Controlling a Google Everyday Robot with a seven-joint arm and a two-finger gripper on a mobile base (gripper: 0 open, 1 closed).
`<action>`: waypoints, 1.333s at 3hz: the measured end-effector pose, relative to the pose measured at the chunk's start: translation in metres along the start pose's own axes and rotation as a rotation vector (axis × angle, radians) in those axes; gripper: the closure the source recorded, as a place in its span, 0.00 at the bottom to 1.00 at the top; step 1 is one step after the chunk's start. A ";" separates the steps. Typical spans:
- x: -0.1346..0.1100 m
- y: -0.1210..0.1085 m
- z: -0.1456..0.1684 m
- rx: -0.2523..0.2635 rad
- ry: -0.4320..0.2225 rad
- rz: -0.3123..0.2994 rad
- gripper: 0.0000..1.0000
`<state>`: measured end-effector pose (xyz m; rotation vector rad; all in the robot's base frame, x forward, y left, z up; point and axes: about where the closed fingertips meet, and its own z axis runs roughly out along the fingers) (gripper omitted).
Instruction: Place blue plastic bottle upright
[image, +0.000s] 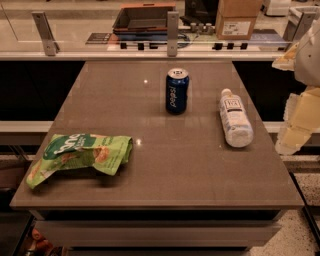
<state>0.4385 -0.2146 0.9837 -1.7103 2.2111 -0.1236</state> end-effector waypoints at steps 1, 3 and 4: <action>0.000 0.000 -0.001 0.005 -0.003 0.003 0.00; 0.006 -0.029 0.005 0.019 -0.097 0.286 0.00; 0.008 -0.048 0.019 0.003 -0.113 0.480 0.00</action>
Offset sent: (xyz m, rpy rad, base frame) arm 0.0244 -0.0111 0.0024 0.1445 -0.0215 -0.2147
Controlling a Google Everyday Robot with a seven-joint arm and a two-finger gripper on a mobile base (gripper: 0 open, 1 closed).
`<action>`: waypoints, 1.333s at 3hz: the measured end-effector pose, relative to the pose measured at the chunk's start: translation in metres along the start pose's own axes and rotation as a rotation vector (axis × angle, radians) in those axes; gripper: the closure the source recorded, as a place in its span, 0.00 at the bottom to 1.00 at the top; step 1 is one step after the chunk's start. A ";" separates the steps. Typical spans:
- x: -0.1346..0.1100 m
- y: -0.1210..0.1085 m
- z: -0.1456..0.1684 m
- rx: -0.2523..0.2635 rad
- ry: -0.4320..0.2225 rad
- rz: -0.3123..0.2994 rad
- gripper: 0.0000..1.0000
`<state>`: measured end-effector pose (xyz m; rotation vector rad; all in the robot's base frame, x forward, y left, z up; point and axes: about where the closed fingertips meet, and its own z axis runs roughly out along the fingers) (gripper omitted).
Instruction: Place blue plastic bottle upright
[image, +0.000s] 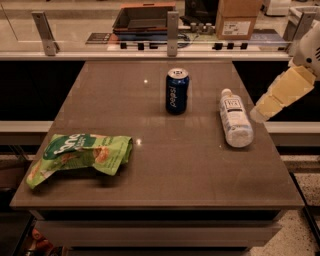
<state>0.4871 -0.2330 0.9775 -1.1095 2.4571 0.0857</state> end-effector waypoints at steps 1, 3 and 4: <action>-0.009 -0.013 0.018 -0.002 0.038 0.158 0.00; -0.025 -0.023 0.055 0.035 0.204 0.443 0.00; -0.024 -0.024 0.078 0.042 0.278 0.611 0.00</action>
Offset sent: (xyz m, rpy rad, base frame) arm 0.0534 0.0210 -0.0330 0.1123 0.2671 -0.7427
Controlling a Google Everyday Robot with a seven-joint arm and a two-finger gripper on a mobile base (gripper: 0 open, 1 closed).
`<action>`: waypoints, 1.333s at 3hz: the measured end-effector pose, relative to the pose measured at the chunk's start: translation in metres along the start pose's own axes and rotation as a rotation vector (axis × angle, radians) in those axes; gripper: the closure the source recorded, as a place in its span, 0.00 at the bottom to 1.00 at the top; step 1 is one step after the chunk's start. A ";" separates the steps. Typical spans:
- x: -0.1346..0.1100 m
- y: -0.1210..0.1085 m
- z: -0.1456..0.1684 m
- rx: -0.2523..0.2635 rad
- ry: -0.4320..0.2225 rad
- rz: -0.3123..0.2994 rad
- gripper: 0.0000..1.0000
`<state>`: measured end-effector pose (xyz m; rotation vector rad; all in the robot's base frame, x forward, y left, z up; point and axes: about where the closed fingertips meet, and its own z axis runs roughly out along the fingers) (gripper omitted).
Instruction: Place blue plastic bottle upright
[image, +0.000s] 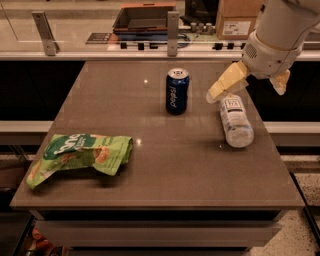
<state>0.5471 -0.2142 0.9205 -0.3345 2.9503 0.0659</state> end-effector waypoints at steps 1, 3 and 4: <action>-0.001 0.005 0.024 -0.017 0.042 0.181 0.00; -0.012 0.018 0.053 -0.037 0.058 0.330 0.00; -0.015 0.021 0.059 -0.028 0.050 0.337 0.13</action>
Offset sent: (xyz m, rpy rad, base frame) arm 0.0118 0.0282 -0.0615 0.0953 0.1343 -0.3970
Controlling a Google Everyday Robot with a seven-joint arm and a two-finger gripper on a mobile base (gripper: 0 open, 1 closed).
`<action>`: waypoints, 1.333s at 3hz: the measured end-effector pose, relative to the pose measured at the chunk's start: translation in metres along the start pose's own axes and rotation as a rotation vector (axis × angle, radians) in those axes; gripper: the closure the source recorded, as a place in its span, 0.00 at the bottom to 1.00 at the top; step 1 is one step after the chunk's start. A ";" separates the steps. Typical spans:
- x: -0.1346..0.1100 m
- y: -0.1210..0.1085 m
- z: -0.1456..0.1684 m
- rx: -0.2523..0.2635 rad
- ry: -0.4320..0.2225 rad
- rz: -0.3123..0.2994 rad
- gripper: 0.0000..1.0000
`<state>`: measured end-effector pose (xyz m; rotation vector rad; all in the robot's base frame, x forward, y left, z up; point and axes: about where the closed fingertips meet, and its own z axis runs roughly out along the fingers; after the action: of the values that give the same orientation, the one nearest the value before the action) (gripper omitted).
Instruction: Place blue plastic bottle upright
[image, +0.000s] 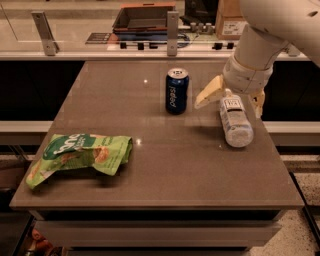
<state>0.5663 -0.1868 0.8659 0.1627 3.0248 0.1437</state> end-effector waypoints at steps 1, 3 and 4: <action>0.002 0.003 0.010 0.018 -0.002 -0.016 0.37; 0.012 0.002 0.033 0.054 0.027 -0.069 0.82; 0.012 0.002 0.032 0.054 0.027 -0.070 1.00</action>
Offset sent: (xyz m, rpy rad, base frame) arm -0.0152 0.0023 -0.0433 -0.0806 0.0447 0.0652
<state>0.5588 -0.1809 0.8327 0.0603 3.0582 0.0589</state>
